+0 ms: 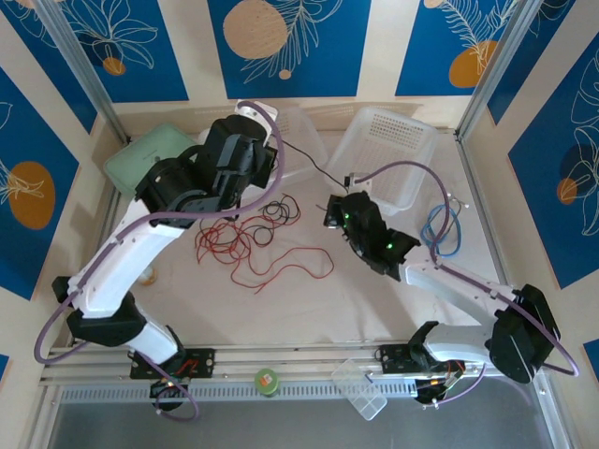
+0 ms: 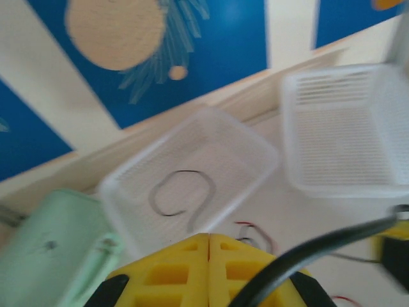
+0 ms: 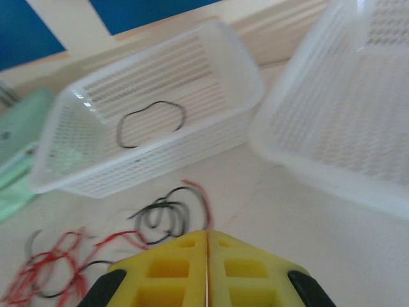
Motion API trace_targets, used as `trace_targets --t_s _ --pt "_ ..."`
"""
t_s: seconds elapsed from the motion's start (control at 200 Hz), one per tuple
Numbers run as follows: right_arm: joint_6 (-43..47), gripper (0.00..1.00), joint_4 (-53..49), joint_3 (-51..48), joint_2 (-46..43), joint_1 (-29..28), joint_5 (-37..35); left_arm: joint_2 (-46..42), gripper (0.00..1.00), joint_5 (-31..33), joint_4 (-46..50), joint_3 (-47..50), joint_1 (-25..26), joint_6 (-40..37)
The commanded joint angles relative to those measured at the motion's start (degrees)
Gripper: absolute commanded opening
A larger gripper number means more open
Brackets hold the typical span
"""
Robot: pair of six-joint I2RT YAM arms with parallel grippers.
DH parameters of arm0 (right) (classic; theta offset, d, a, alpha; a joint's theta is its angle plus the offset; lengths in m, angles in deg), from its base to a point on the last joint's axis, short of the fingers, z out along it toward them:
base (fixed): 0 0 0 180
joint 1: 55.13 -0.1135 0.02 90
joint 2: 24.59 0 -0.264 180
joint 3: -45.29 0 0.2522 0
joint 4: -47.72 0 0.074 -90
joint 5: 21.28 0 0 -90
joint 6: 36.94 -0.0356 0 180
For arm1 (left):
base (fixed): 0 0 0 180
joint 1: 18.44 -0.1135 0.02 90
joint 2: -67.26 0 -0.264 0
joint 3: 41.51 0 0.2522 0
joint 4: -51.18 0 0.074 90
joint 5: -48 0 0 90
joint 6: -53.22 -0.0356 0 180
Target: Untangle the cables
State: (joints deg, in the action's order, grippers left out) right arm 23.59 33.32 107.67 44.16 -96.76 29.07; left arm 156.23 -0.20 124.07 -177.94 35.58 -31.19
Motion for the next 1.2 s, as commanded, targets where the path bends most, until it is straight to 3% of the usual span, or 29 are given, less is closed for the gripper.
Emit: trace_targets --t_s 0.0,0.11,0.235,0.4,0.445,0.605,0.705,0.895,1.03,1.196 --pt "15.77 0.0 -11.56 2.39 -1.62 0.65 -1.55 1.17 0.0 14.93 -3.55 0.35 -0.94 -9.26" --pt "24.31 0.0 -13.12 2.36 -3.36 -0.58 -2.0 1.85 0.0 18.34 -10.32 3.0 -2.12 -14.73" --pt "26.22 0.09 -13.36 0.73 -6.2 -0.91 0.05 2.47 0.0 18.74 -15.17 2.69 -3.33 -17.77" --pt "27.69 0.04 -12.76 -1.56 -8.64 -1.41 2.64 2.51 0.0 20.07 -23.71 3.18 -3.41 -26.55" --pt "28.61 0.0 -14.06 -0.83 -8.23 -1.76 1.34 2.16 0.0 20.07 -27.74 4.73 -3.42 -30.43" --pt "34.36 0.0 -17.8 3.04 -4.69 -4.11 -8.81 0.24 0.0 20.75 -48.19 16.0 -3.86 -50.09" --pt "38.85 0.0 -18.34 5.6 -1.93 -4.38 -15.65 0.32 0.0 20.57 -55.52 20.17 -4.81 -57.84" --pt "48.33 0.0 -15.0 8.79 2.2 -4.21 -23.3 0.32 0.0 17.23 -62.31 27.12 -5.14 -67.67" --pt "51.27 0.0 -12.54 9.55 2.61 -2.84 -22.65 0.83 0.0 16.3 -65.81 30.5 -6.22 -72.22" --pt "49.77 0.0 -12.98 10.99 2.48 0.07 -19.39 1.71 0.0 14.86 -63.2 29.5 -9.54 -70.58"
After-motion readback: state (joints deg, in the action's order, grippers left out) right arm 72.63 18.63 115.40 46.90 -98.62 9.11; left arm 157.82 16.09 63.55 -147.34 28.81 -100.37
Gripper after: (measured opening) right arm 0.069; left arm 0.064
